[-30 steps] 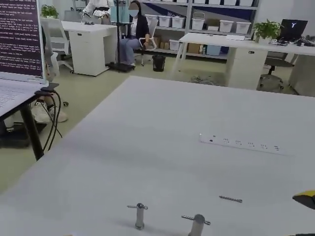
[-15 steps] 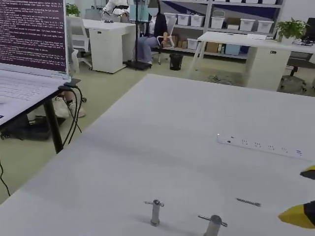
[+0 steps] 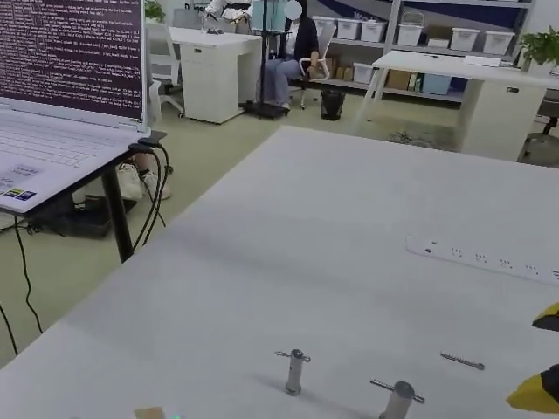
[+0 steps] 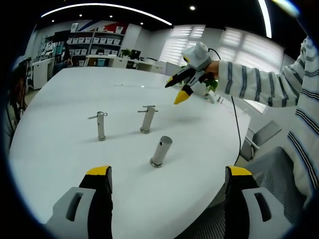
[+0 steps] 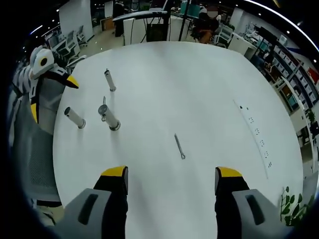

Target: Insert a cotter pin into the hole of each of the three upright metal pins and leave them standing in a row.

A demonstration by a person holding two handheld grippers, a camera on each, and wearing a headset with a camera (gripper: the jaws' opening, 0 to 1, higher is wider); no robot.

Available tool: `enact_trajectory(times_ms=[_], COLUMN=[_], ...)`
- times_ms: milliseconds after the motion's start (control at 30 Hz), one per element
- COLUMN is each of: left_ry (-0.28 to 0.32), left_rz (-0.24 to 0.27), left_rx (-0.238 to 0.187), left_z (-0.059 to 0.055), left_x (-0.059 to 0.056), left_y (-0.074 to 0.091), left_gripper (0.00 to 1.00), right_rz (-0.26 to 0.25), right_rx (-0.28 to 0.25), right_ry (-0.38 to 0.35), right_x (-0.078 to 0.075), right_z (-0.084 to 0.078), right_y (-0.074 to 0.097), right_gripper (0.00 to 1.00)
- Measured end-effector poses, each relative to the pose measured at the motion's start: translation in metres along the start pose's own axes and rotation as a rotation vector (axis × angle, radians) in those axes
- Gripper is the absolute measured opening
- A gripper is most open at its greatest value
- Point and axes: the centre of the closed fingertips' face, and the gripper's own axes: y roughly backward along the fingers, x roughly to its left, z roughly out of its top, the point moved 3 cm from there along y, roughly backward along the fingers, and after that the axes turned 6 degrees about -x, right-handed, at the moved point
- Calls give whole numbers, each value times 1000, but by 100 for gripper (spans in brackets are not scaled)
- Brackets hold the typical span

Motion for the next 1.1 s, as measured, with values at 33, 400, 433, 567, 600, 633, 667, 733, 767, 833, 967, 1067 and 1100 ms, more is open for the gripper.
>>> enact_trajectory(times_ms=[33, 400, 433, 567, 600, 633, 667, 733, 767, 833, 967, 1067, 1100], left_ry=[4, 17, 18, 21, 24, 31, 34, 45, 46, 49, 52, 55, 54], left_rz=[3, 16, 17, 34, 38, 44, 47, 53, 55, 57, 55, 52, 53], left_rx=[-2, -13, -14, -17, -17, -19, -22, -30, -32, -33, -29, -25, -24], left_z=[0, -1, 0, 0, 0, 0, 0, 0, 0, 0, -1, -2, -2], left_x=[1, 1, 1, 4, 4, 5, 5, 6, 6, 6, 5, 5, 5], left_y=[1, 8, 9, 14, 15, 16, 17, 19, 19, 20, 20, 20, 20], left_gripper=[92, 91, 91, 91, 91, 91, 91, 90, 90, 89, 89, 87, 87], right_rz=[4, 51, 55, 59, 57, 54, 53, 51, 51, 54, 36, 33, 33], right_rx=[12, 55, 56, 44, 44, 40, 39, 38, 39, 45, 59, 57, 58], right_ry=[7, 43, 43, 42, 41, 38, 39, 40, 40, 38, 49, 29, 28], right_x=[1, -5, -6, -10, -11, -12, -13, -14, -15, -16, -21, -24, -26], right_z=[-2, -8, -7, -2, -1, 0, 1, 3, 3, 4, 3, 5, 5], right_y=[-2, -36, -39, -49, -51, -53, -55, -58, -59, -61, -64, -64, -65], right_gripper=[69, 51, 50, 40, 36, 32, 28, 26, 25, 23, 14, 11, 11])
